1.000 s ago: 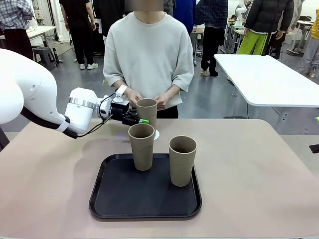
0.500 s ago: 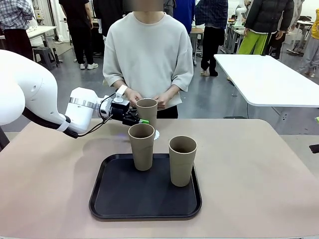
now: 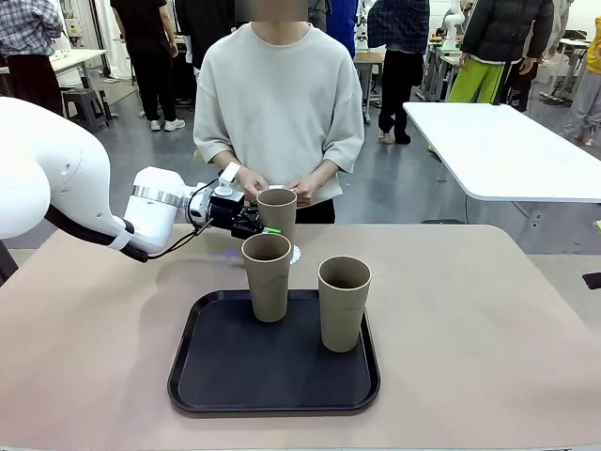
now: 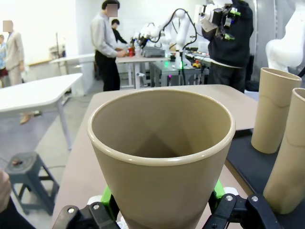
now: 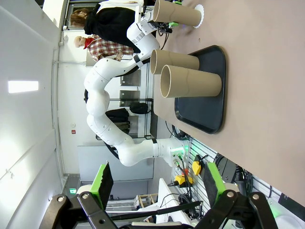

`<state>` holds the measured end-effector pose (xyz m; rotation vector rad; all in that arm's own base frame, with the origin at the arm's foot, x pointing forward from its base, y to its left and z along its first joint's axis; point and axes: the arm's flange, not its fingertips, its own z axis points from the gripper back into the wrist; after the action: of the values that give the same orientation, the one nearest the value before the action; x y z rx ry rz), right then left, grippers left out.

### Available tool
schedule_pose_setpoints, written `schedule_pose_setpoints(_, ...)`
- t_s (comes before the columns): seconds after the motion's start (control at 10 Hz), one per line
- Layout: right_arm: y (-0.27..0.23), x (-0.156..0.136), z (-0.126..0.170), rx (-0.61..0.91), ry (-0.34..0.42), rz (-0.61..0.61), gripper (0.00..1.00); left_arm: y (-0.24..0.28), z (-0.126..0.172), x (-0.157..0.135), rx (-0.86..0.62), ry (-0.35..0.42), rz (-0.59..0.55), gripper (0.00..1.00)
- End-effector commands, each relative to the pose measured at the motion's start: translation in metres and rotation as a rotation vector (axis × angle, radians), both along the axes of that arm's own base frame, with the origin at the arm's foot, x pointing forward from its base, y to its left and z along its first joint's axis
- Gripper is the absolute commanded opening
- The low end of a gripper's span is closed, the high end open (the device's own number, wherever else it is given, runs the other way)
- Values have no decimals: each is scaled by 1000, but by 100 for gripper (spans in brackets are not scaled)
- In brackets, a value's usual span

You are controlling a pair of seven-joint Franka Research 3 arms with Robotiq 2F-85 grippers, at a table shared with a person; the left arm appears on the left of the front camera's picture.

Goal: Place coasters on the table and set cups on them.
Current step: Pick up one Reusable plastic cup and place it on a coaster set by the human.

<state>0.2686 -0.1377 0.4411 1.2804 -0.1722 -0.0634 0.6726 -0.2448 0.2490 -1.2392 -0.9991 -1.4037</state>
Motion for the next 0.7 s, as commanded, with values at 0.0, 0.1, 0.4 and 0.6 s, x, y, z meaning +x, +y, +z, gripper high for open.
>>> schedule_pose_setpoints(0.0,0,1,0,8,-2,-3,100,-2,1,5,6,-35,2,87)
schedule_pose_setpoints(0.1,0,1,0,8,-2,-3,100,-2,1,3,7,-31,15,87)
schedule_pose_setpoints(0.4,0,1,0,8,-2,-3,100,0,0,0,2,-2,2,87)
schedule_pose_setpoints(0.6,0,1,0,8,-2,-3,100,0,0,1,4,-3,6,87)
